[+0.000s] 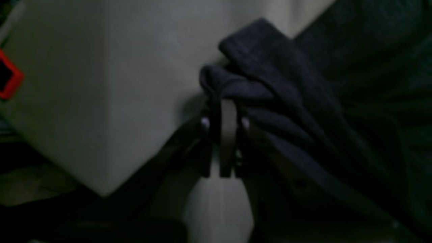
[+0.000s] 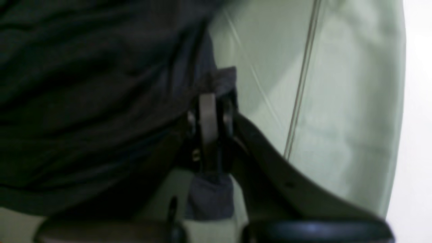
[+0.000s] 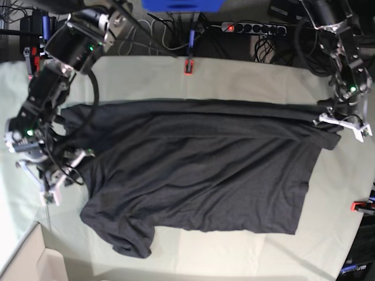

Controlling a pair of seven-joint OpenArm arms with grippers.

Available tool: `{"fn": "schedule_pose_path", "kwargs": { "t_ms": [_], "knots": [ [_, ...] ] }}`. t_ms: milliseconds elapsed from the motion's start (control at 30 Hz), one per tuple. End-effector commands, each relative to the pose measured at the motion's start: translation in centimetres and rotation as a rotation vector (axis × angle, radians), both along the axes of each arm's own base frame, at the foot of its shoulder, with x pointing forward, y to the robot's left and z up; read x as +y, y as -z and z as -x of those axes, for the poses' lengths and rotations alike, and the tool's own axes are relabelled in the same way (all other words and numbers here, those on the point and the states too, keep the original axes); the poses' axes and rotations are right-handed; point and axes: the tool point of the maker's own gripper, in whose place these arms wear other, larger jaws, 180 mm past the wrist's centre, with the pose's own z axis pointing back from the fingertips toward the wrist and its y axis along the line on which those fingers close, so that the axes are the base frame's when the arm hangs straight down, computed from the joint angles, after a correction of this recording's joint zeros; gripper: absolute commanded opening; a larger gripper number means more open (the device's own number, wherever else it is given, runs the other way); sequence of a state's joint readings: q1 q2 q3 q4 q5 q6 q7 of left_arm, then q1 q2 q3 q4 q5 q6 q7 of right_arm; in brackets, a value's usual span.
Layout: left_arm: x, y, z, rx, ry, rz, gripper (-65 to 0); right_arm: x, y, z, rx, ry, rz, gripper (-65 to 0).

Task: Layout the t-shirt on the table in an organized manner, then fold the t-shirt properly
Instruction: 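Move the right gripper down the shirt side and grasp it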

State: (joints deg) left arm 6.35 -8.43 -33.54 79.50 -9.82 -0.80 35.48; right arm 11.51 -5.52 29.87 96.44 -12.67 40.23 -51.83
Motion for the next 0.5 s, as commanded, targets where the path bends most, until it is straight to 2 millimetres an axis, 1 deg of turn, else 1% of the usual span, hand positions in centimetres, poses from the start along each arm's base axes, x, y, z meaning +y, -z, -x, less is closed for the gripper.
{"fn": "schedule_pose_path", "kwargs": {
  "t_ms": [0,67,133,233,300,467],
  "knots": [
    [1.2,-1.6,-0.8,-0.041,-0.004,-0.048,-64.8,0.8,-1.5,-1.4,-0.058,-0.027,-0.003,-65.0],
    [1.2,-1.6,-0.8,-0.042,-0.004,-0.046,-64.8,2.5,-0.8,-1.9,-0.042,-0.080,-0.012,-65.0],
    [1.2,-1.6,-0.8,-0.043,-0.005,-0.045,-64.8,3.4,-0.4,-2.3,-0.029,-0.107,-0.021,-65.0],
    [1.2,-1.6,-0.8,-0.042,-0.004,-0.046,-64.8,4.0,0.6,-2.9,-0.002,-0.117,-0.051,-65.0],
    [1.2,-1.6,-0.8,-0.042,-0.004,-0.046,-64.8,4.4,0.7,-3.8,0.004,-0.124,-0.067,-65.0],
    [1.2,-1.6,-0.8,-0.043,-0.005,-0.044,-64.8,4.9,1.3,-5.0,0.028,-0.141,-0.089,-65.0]
  ]
}}
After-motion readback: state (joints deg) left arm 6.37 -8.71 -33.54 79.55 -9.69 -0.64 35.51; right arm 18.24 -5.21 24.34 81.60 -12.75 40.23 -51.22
